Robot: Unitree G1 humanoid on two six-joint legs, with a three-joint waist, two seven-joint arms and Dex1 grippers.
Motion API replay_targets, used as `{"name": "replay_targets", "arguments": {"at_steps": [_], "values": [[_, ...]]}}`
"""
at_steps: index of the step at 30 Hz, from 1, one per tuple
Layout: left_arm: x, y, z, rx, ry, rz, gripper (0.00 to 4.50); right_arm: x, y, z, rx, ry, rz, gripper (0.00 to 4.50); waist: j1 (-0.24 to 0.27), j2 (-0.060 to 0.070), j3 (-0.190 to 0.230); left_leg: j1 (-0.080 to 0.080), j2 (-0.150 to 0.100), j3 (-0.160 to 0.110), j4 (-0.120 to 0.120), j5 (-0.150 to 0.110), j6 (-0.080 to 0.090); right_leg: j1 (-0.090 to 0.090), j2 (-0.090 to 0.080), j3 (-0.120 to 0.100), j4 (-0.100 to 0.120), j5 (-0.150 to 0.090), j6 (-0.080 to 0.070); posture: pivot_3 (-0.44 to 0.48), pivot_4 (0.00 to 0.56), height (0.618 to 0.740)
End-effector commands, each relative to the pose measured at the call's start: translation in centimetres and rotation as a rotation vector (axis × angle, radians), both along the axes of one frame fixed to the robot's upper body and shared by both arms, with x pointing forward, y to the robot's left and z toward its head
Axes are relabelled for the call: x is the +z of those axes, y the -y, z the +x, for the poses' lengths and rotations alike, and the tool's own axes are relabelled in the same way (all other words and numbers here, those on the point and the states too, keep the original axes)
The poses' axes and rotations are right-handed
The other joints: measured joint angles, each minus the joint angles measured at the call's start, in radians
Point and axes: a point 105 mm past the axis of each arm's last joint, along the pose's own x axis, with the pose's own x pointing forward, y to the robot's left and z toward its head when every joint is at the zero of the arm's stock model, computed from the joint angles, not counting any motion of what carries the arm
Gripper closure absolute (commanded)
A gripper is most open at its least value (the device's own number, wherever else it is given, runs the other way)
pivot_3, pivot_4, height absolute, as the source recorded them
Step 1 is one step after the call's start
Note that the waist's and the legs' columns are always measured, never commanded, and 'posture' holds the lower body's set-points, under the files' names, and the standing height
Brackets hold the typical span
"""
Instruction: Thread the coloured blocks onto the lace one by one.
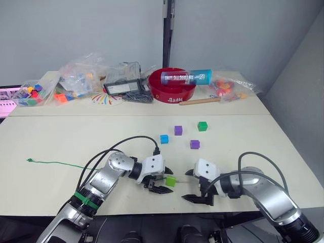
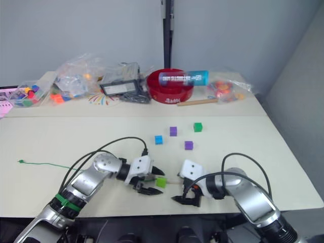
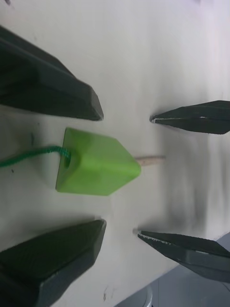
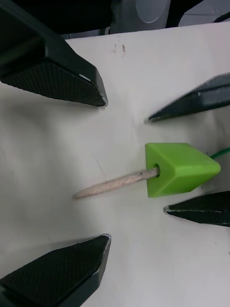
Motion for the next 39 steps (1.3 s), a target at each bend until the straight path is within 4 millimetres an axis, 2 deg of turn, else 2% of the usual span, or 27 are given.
{"name": "replay_targets", "arguments": {"at_steps": [1, 3, 9, 14, 19, 21, 23, 29, 34, 38, 39], "values": [[-0.7, 0.3, -0.1, -0.019, -0.01, 0.017, 2.33, 0.6, -0.2, 0.0, 0.002, 0.028, 0.014, 0.0, 0.0, 0.0, 0.0, 0.0, 0.0, 0.0, 0.0, 0.0, 0.0, 0.0, 0.0, 0.0, 0.0, 0.0, 0.0, 0.0, 0.15, 0.731], [-0.8, 0.3, -0.1, -0.022, -0.014, 0.02, 3.05, 0.5, -0.2, 0.1, 0.001, 0.029, 0.012, 0.0, 0.0, 0.0, 0.0, 0.0, 0.0, 0.0, 0.0, 0.0, 0.0, 0.0, 0.0, 0.0, 0.0, 0.0, 0.0, 0.0, 0.15, 0.731], [-1.0, 0.0, -0.1, -0.03, -0.021, 0.029, 3.14, 0.5, -0.6, 0.6, 0.0, 0.04, 0.022, 0.0, 0.0, 0.0, 0.0, 0.0, 0.0, 0.0, 0.0, 0.0, 0.0, 0.0, 0.0, 0.0, 0.0, 0.0, 0.0, 0.0, 0.15, 0.731], [-0.9, -0.1, -0.1, -0.031, -0.017, 0.033, 3.14, -0.1, -1.3, 1.4, 0.001, 0.057, 0.01, 1.52, -0.002, 0.0, 0.0, 0.0, 0.0, 0.0, 0.0, 0.0, 0.0, 0.0, 0.0, 0.0, 0.001, 0.0, 0.0, 0.0, 0.15, 0.731], [-0.8, -0.1, -0.2, -0.031, -0.015, 0.035, 3.14, -0.3, -1.2, 1.2, 0.021, 0.049, -0.003, 3.17, -0.002, 0.0, 0.0, 0.0, 0.0, 0.0, 0.001, 0.0, 0.0, 0.0, 0.0, 0.0, 0.001, 0.0, 0.0, 0.0, 0.15, 0.731], [-0.8, -0.2, -0.2, -0.031, -0.016, 0.036, 3.14, -0.5, -1.0, 1.1, 0.022, 0.049, -0.012, 3.96, -0.002, 0.0, 0.0, 0.001, 0.0, 0.0, 0.001, 0.0, 0.0, 0.0, 0.0, 0.0, 0.001, 0.0, 0.0, 0.0, 0.15, 0.731], [-0.9, -0.3, -0.4, -0.033, -0.017, 0.039, 3.14, -0.6, -0.8, 1.1, 0.017, 0.049, -0.019, 4.5, -0.002, 0.0, 0.0, 0.001, 0.0, 0.0, 0.001, 0.0, 0.0, 0.0, 0.0, 0.0, 0.001, 0.0, 0.0, 0.0, 0.15, 0.731], [-0.6, -1.0, -0.6, -0.03, -0.014, 0.048, 3.14, -0.7, -0.2, 1.8, 0.001, 0.067, -0.043, 4.5, -0.004, 0.0, 0.0, 0.001, 0.0, 0.0, 0.001, 0.0, 0.0, 0.0, 0.0, 0.0, 0.001, 0.0, 0.0, 0.0, 0.15, 0.731], [-0.9, -5.4, -0.2, 0.07, -0.012, 0.118, 3.14, -0.5, 0.4, 1.9, 0.045, 0.084, -0.072, 4.5, -0.01, 0.0, 0.0, 0.002, 0.0, 0.0, 0.001, 0.0, 0.0, 0.0, 0.0, 0.0, 0.003, 0.0, 0.0, 0.0, 0.15, 0.731], [-1.8, -11.0, 0.2, 0.2, -0.026, 0.198, 3.14, -0.3, 0.9, 1.7, 0.075, 0.08, -0.076, 4.5, -0.016, 0.0, 0.0, 0.004, 0.001, 0.001, 0.001, 0.0, 0.0, 0.001, 0.001, 0.001, 0.004, 0.0, 0.0, 0.0, 0.15, 0.731], [-1.9, -13.5, 0.4, 0.262, -0.03, 0.219, 3.14, -0.4, 1.1, 1.7, 0.085, 0.08, -0.085, 4.5, -0.02, 0.0, 0.0, 0.005, 0.002, 0.001, 0.001, 0.0, 0.0, 0.002, 0.002, 0.001, 0.004, 0.0, 0.0, 0.0, 0.15, 0.731]]}}
